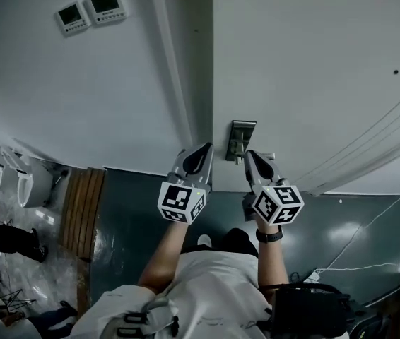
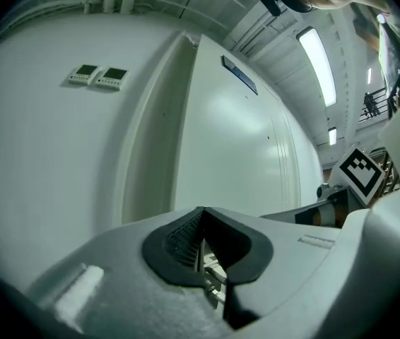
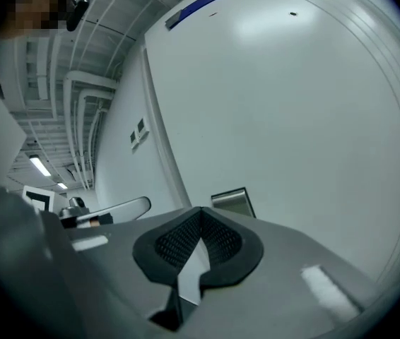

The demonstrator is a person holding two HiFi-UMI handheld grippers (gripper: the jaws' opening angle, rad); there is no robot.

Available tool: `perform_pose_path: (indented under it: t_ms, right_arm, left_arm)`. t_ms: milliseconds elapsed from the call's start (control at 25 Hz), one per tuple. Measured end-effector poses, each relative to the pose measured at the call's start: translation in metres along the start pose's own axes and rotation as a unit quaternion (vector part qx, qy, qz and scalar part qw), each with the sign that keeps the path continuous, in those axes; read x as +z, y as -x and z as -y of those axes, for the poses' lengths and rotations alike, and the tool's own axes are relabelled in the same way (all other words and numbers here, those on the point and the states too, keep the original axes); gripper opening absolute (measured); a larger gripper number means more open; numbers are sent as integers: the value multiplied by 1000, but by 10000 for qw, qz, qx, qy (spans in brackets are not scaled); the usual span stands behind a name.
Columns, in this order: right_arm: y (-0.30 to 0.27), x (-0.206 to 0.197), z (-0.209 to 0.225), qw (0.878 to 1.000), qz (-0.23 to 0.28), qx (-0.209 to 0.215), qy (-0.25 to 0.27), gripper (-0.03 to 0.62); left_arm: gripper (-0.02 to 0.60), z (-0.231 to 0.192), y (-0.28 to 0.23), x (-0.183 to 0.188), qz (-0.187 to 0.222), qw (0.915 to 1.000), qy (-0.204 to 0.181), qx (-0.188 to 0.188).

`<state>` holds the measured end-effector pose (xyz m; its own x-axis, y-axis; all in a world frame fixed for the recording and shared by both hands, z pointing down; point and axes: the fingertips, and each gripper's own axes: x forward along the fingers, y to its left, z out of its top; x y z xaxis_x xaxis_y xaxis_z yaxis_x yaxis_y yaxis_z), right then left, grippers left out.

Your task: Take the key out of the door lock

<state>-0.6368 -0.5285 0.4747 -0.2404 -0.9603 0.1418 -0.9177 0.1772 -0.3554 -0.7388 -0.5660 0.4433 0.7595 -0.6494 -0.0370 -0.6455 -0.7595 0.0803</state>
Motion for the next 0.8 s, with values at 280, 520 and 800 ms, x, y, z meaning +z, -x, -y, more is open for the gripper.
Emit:
perform_pose_path:
  t_ms: [280, 520, 800]
  right_arm:
    - [0, -9, 31, 9991, -91, -373, -151, 5]
    - [0, -30, 48, 9978, -386, -462, -294, 5]
    - [-8, -78, 51, 9947, -768, -397, -551, 5]
  left_arm:
    - [3, -19, -38, -16, -133, 9998, -155, -80]
    - [195, -38, -58, -33, -158, 9998, 70, -138]
    - [199, -52, -79, -43, -157, 9997, 121, -133]
